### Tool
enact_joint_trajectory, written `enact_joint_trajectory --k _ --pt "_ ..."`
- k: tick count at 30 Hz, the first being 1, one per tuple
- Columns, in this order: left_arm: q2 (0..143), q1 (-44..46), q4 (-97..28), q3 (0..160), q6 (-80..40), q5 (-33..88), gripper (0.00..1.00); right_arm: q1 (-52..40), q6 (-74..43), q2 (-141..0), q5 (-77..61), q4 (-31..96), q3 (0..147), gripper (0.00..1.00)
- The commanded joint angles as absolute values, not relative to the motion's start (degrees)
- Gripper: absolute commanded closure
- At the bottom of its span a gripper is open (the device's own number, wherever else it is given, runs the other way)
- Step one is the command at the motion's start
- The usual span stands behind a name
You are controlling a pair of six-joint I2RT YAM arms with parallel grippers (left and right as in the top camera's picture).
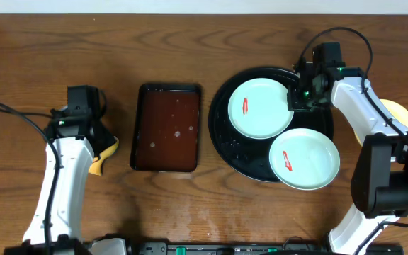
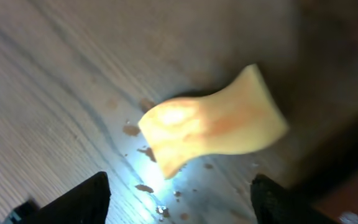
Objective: Clean dirty plates on tray and stack at the side
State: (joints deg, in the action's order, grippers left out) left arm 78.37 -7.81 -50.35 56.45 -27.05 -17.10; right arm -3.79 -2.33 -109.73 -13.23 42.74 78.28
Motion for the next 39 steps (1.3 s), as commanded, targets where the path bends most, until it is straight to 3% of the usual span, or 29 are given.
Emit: enact_joint_trajectory --k 1,16,27,29,37,39 --pt "81.1 -11.1 -49.6 54.0 -27.1 -18.9 0.25 -4.0 -2.9 -109.0 -12.8 42.6 78.0 0.98" --pt "90.5 -19.5 -38.2 53.5 -25.1 -14.0 0.2 -3.7 -3.0 -109.0 -12.4 42.0 78.3 0.63" --pt "95.3 -22.0 -35.2 53.5 -22.5 -6.2 0.16 -1.1 -5.2 -107.1 -20.6 43.7 84.4 0.59" --pt "95.5 -22.0 -35.8 53.5 -22.4 -3.9 0.18 -1.1 -5.1 -106.7 -20.6 43.7 84.4 0.59" --pt "95.5 -22.0 -39.2 53.5 -20.2 2.7 0.39 -1.1 -5.1 -106.5 -20.4 45.1 84.4 0.57" --pt "95.5 -22.0 -39.4 53.5 -20.1 4.0 0.4 -1.1 -5.1 -106.5 -20.3 45.3 84.4 0.57"
